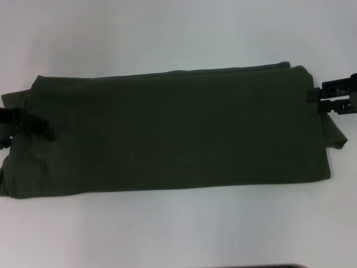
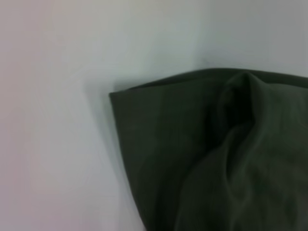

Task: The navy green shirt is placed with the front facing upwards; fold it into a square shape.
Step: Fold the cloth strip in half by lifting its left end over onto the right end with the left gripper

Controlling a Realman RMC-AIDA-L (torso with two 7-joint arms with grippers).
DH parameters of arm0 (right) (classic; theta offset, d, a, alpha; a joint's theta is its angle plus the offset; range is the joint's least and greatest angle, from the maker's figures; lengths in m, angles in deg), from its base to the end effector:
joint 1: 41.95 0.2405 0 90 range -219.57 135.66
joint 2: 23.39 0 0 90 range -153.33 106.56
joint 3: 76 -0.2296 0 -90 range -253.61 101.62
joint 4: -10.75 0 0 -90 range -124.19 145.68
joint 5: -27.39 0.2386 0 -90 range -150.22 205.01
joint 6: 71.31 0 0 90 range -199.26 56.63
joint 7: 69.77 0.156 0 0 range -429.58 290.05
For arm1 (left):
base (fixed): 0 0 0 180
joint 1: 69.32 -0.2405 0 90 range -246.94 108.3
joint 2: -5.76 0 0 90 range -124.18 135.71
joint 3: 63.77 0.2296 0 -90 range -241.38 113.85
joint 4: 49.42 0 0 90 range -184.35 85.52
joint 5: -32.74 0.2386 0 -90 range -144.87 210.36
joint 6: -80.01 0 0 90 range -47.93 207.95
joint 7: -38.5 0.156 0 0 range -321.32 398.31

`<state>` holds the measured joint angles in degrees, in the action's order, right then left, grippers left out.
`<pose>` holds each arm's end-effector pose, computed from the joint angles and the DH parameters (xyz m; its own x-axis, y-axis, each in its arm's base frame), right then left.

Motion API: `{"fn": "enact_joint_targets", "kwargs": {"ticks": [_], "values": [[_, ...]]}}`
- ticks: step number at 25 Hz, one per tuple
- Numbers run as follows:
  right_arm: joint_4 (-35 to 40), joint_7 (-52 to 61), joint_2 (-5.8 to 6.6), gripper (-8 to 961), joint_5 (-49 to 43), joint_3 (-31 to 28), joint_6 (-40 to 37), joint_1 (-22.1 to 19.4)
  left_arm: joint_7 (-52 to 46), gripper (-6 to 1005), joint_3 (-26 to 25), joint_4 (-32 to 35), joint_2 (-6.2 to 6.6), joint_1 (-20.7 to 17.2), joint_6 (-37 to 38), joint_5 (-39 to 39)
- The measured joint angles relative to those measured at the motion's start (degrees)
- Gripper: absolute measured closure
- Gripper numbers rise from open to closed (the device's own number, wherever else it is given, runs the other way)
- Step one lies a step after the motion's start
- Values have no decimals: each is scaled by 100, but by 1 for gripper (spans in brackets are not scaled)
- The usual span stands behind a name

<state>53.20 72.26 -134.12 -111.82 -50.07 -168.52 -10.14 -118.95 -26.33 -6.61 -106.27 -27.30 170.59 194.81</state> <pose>0.3150 0.3340 0.0843 0.0072 -0.9527 -0.3039 -0.9960 -0.0338 0.0824 -0.3040 0.3679 0.0627 -0.0263 0.9958 0.0873 0.9344 0.0556 -0.3519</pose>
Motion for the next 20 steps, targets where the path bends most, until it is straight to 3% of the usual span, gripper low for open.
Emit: {"fn": "enact_joint_targets", "kwargs": {"ticks": [13, 20], "values": [[0, 0, 9, 359, 0, 0, -1, 0, 178, 325, -28, -90, -79, 136, -37, -10], [0, 0, 17, 358, 0, -8, -40, -6, 261, 483, -9, -122, -89, 210, 5, -38]]}}
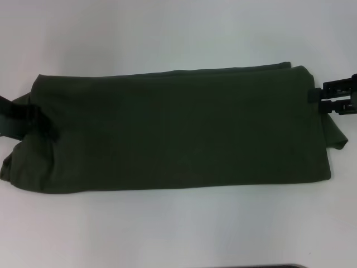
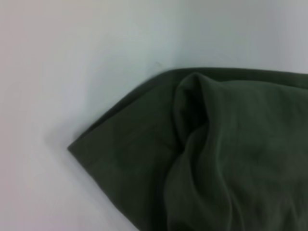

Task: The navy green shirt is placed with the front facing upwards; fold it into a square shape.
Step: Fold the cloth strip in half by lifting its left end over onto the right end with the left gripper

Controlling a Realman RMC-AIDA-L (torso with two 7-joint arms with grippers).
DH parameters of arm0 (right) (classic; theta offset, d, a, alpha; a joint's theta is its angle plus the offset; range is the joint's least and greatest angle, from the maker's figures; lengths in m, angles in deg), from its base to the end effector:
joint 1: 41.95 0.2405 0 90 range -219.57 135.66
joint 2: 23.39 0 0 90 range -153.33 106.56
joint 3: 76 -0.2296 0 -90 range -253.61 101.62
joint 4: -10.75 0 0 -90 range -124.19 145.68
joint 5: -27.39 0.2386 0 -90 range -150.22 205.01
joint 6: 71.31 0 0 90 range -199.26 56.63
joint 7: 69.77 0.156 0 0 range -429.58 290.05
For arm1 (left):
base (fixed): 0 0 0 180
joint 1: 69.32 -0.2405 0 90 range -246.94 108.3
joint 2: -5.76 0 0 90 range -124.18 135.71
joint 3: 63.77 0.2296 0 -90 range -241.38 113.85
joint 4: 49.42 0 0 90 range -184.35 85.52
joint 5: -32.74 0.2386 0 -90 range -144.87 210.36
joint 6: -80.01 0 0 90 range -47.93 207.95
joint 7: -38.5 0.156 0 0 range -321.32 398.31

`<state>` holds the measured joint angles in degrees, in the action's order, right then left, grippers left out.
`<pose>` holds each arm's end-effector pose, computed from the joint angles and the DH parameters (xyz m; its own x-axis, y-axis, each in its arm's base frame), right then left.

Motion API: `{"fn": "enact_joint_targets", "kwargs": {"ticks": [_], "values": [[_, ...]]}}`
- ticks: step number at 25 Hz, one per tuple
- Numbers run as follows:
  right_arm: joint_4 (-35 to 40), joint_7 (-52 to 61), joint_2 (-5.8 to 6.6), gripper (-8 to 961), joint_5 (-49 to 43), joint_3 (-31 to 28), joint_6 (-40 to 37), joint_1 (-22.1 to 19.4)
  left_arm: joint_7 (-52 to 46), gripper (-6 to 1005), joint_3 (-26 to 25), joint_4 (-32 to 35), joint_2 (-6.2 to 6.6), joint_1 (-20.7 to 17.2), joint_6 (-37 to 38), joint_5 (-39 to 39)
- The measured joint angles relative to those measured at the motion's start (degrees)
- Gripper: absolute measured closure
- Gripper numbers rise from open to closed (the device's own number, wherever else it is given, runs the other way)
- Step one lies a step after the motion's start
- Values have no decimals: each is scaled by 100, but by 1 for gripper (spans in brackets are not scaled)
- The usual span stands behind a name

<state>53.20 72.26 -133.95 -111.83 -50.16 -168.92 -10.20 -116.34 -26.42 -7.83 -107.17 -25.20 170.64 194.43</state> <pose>0.3152 0.3330 0.0856 0.0067 -0.9535 -0.3012 -0.9959 -0.0337 0.0845 -0.2892 0.3740 0.0504 0.0398 0.9980 0.0489 0.9440 -0.0215 -0.3292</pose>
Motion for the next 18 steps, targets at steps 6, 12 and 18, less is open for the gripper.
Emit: {"fn": "enact_joint_targets", "kwargs": {"ticks": [6, 12, 18], "values": [[0, 0, 1, 358, 0, -8, -4, 1, 52, 668, -16, -4, 43, 5, 99, -6], [0, 0, 2, 358, 0, -52, -6, 12, 143, 860, -48, 21, 71, -39, 185, -15], [0, 4, 16, 358, 0, -59, -12, 15, 184, 909, -124, 220, 190, -125, 378, -22]]}}
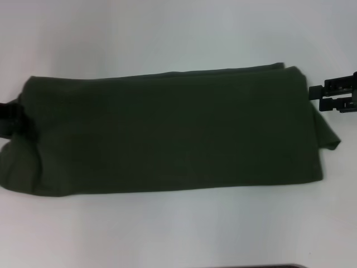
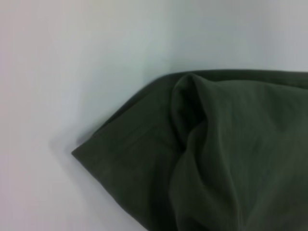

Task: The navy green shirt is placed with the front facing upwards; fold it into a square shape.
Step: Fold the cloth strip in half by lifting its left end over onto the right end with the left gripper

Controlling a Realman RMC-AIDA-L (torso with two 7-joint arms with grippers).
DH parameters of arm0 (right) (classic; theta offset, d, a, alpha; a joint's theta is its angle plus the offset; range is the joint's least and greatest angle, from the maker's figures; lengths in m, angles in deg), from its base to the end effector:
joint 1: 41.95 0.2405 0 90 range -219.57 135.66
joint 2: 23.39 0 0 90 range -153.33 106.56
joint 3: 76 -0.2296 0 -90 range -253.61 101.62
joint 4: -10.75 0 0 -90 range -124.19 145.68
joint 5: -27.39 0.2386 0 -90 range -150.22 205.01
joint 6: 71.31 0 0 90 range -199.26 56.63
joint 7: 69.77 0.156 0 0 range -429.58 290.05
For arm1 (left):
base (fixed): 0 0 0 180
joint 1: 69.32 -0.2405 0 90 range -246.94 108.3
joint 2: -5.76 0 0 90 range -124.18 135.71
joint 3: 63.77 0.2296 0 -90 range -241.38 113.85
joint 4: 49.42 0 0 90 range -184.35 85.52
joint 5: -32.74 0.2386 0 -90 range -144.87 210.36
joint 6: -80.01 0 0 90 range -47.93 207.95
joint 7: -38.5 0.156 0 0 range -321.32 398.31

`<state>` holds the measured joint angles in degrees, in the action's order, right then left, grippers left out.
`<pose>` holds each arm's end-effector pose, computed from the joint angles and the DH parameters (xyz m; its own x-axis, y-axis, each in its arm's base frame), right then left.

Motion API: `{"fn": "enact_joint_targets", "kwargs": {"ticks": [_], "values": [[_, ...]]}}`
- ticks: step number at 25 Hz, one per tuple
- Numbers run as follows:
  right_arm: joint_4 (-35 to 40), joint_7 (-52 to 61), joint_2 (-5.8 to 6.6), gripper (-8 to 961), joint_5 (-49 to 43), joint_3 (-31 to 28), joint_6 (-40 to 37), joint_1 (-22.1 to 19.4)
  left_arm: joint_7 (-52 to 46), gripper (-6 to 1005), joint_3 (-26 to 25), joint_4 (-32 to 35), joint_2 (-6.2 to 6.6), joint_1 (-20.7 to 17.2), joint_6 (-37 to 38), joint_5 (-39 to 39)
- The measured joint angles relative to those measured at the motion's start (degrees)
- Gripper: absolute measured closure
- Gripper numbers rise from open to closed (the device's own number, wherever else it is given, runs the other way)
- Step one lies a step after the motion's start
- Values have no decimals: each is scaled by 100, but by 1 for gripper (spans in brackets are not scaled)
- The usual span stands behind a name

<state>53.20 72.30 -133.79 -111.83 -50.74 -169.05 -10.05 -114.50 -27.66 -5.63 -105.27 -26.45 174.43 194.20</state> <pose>0.3149 0.3339 0.0879 0.0045 -0.9512 -0.3086 -0.9955 -0.0333 0.0883 -0.2944 0.3683 0.0735 0.0441 0.9979 0.0475 0.9448 -0.0263 -0.3266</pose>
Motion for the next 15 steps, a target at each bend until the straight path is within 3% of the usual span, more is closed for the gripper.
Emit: {"fn": "enact_joint_targets", "kwargs": {"ticks": [2, 15], "values": [[0, 3, 1, 358, 0, -3, -1, 0, -48, 909, -5, 140, 101, -88, 67, -3], [0, 59, 51, 359, 1, -8, 27, 1, -240, 908, -137, 438, 417, -405, 211, 38]]}}
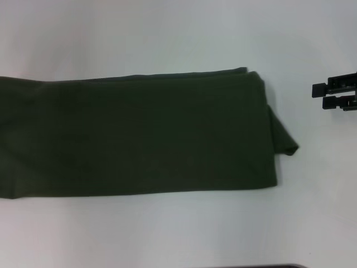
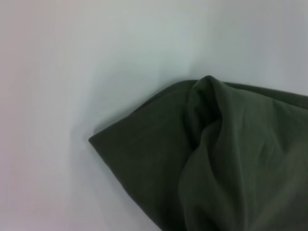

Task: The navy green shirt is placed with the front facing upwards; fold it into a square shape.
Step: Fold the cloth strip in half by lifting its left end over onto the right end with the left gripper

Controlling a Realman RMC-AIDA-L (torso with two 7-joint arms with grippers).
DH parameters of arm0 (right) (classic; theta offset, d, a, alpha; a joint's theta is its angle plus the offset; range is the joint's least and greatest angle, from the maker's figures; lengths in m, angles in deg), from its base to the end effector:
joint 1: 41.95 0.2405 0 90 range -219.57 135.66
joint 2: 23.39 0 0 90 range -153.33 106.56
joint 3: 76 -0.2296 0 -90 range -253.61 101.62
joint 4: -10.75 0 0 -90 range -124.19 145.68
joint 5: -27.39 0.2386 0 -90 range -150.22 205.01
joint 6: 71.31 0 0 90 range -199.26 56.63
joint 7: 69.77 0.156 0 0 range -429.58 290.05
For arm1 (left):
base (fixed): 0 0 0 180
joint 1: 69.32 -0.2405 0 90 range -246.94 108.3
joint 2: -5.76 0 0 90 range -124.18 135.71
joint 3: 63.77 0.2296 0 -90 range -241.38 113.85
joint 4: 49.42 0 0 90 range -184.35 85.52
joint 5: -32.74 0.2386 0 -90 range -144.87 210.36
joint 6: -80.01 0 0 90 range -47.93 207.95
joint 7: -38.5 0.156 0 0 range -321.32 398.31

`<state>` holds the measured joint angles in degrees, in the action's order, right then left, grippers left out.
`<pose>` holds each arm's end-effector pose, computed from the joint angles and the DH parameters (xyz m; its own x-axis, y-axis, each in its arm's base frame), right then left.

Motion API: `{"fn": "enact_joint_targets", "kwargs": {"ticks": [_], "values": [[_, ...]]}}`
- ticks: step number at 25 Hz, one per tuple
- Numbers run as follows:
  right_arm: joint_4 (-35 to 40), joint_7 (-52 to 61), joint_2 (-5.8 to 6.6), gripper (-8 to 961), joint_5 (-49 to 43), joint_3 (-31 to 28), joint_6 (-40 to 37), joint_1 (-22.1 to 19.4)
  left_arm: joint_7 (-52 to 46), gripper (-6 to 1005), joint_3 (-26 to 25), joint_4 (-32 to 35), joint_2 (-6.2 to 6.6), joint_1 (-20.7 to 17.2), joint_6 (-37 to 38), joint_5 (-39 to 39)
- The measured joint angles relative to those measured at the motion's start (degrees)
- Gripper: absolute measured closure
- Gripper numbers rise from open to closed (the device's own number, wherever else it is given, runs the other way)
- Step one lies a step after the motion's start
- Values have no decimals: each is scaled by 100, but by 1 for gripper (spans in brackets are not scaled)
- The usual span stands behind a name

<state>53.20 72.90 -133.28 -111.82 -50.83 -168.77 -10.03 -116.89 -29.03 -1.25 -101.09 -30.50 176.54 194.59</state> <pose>0.3164 0.3354 0.0922 -0.0043 -0.9484 -0.3171 -0.9964 -0.0228 0.0820 -0.3204 0.3572 0.1253 -0.0371 0.9888 0.1446 0.9195 0.0904 -0.3826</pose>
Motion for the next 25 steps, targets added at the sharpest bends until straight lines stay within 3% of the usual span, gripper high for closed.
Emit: {"fn": "enact_joint_targets", "kwargs": {"ticks": [5, 10, 14, 25], "values": [[0, 0, 4, 359, 5, -3, 8, 17, 263, 908, -50, 89, -7, 15, 489, -502], [0, 0, 3, 359, 8, 16, -22, 22, 541, 908, -259, 80, -27, 93, 1265, -1501], [0, -1, 3, 359, 9, 40, -25, 25, 618, 908, -274, 57, -130, 127, 1790, -2306], [-11, -2, 3, 359, -29, 67, -37, 38, 634, 909, -230, -407, -1089, 666, 1606, -3015]]}}
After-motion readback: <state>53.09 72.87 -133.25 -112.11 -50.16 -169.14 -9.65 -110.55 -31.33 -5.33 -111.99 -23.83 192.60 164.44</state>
